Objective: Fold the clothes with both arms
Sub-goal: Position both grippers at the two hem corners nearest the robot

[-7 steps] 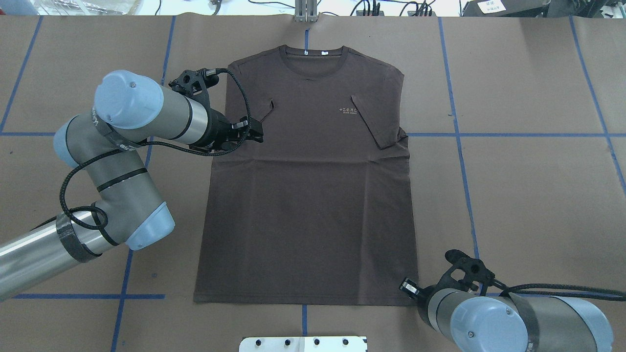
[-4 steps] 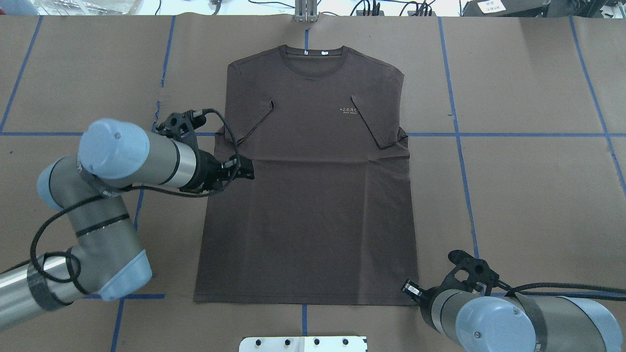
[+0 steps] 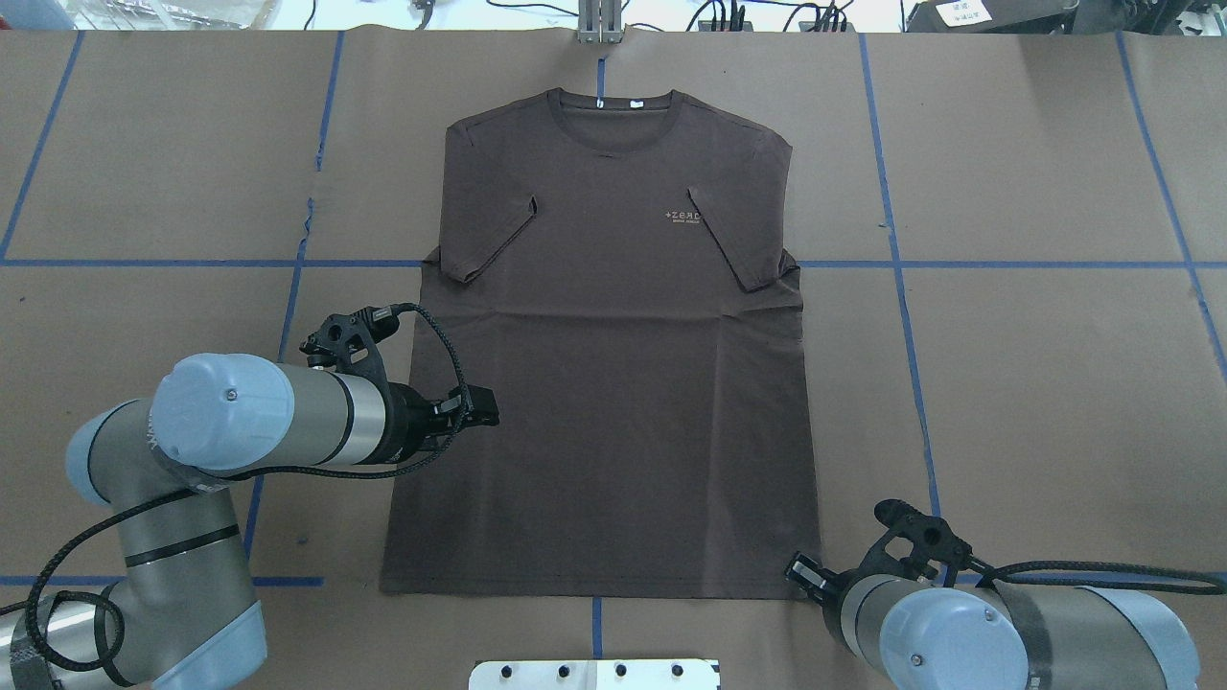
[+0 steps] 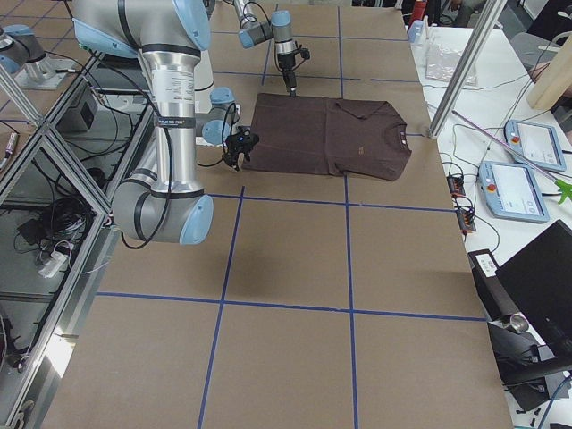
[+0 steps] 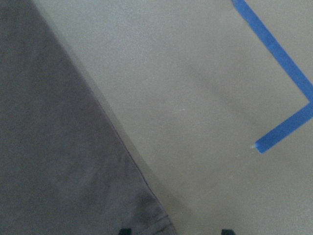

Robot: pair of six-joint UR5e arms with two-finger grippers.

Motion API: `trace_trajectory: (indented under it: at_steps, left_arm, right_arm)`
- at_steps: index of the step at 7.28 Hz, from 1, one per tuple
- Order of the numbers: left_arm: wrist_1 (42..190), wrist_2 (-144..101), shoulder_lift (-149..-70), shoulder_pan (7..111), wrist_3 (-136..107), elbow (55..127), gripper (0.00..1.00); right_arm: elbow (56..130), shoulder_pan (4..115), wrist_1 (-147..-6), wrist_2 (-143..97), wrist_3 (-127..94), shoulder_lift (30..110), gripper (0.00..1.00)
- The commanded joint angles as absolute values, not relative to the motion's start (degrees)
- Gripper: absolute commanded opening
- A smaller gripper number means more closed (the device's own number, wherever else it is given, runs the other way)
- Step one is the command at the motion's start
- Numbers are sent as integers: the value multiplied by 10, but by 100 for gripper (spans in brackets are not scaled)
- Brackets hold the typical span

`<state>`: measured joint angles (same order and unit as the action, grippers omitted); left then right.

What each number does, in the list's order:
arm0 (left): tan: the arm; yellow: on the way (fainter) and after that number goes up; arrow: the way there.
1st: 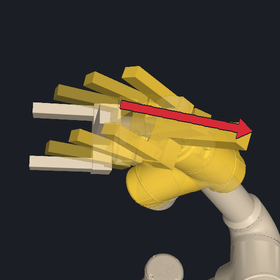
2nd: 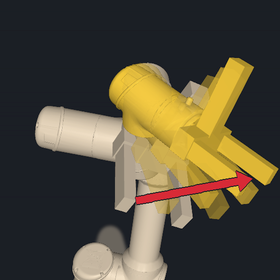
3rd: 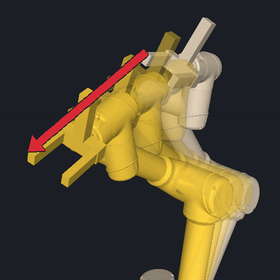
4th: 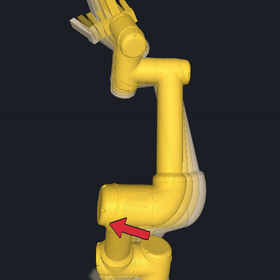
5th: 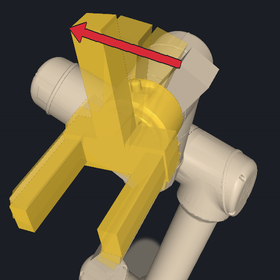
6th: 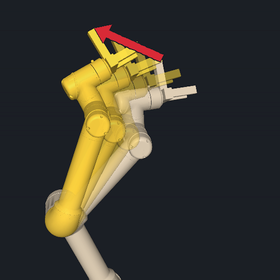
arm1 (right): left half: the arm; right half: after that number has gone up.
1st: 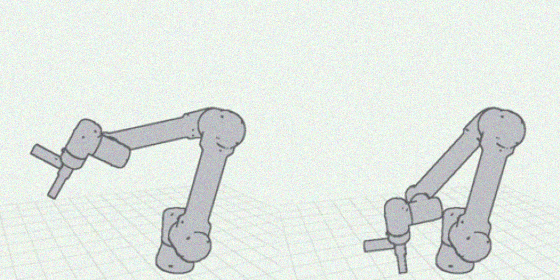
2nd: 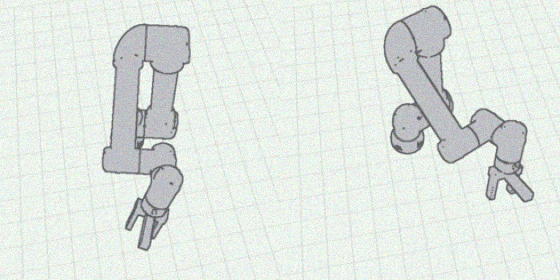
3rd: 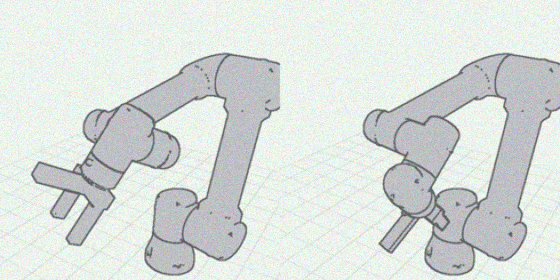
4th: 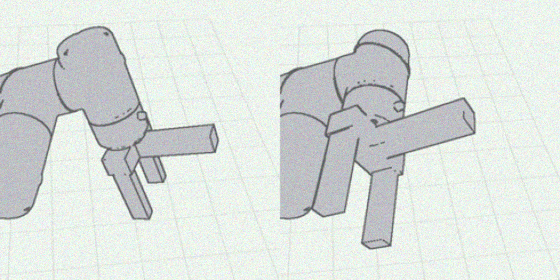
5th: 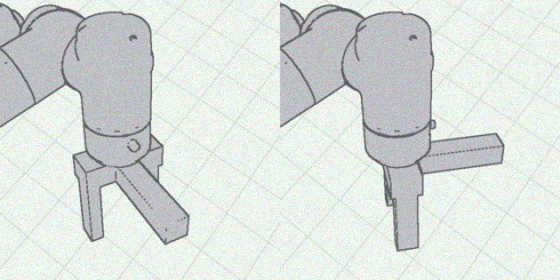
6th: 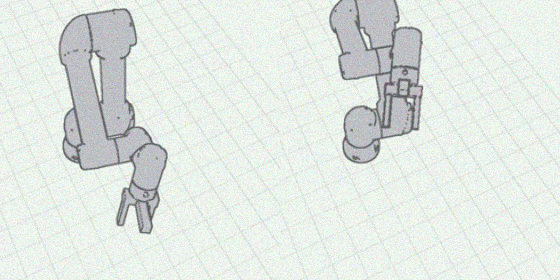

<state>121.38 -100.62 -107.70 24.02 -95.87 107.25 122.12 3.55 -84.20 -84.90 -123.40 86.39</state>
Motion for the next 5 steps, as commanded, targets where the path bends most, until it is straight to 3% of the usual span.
trace_trajectory:
  at_steps: [1,2,3,5]
  left_arm:
    - [1214,-1005,-1077,240,-959,1073,84]
    - [1214,-1006,-1077,240,-959,1074,84]
    - [1214,-1006,-1077,240,-959,1074,84]
    - [1214,-1006,-1077,240,-959,1076,84]
  right_arm:
    - [1209,33,-841,-849,-1234,860,69]
    - [1208,33,-841,-849,-1234,854,68]
    - [1207,33,-842,-849,-1234,851,57]
    - [1208,33,-842,-849,-1234,853,0]
